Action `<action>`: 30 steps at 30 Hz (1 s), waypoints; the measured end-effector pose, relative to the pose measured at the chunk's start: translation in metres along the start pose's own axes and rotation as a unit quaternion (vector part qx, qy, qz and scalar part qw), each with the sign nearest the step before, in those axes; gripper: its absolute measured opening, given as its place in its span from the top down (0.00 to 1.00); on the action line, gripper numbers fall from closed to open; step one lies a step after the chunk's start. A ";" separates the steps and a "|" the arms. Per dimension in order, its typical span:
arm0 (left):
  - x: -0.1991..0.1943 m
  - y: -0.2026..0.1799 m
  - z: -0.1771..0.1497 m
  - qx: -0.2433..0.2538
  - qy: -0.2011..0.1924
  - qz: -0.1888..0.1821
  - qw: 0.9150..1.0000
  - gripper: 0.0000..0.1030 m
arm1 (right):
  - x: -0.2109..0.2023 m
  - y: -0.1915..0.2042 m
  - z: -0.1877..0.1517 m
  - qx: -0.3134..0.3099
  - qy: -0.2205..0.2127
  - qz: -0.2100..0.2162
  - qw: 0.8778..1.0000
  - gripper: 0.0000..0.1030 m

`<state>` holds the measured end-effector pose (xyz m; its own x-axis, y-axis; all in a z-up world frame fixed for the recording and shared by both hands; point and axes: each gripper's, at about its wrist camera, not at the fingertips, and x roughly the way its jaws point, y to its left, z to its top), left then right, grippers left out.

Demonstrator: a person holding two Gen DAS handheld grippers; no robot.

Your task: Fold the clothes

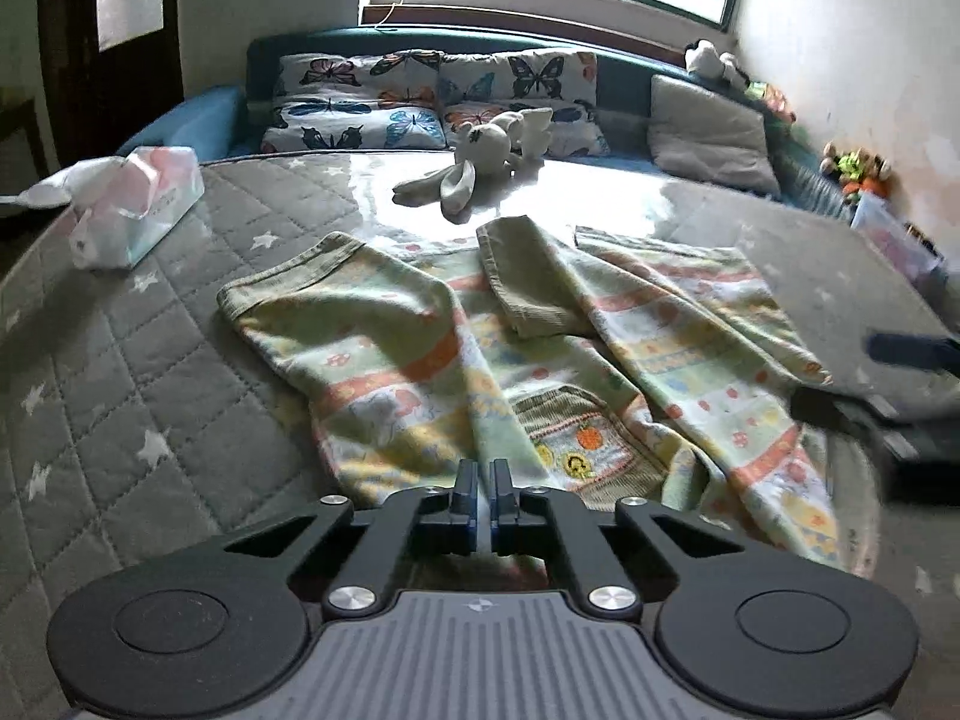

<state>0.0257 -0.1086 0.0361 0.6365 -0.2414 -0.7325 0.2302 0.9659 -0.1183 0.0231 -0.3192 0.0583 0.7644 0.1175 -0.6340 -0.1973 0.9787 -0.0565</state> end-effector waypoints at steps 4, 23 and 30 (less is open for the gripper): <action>-0.008 0.009 -0.006 -0.021 0.005 -0.013 1.000 0.97 | 0.030 0.004 0.022 -0.001 0.009 0.022 1.000 0.21; 0.022 0.001 0.040 -0.005 -0.003 -0.017 1.000 0.61 | 0.152 0.001 0.060 0.020 0.068 0.089 0.994 0.71; 0.054 -0.009 0.041 0.027 0.026 0.001 0.999 0.81 | 0.114 -0.024 0.053 0.055 0.036 0.063 0.996 0.94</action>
<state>0.0881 -0.1340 0.0254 0.5975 -0.2325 -0.7674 0.2696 0.9596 -0.0808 0.1470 -0.3210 0.0282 0.6908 0.2313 -0.6851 -0.2168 0.9701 0.1089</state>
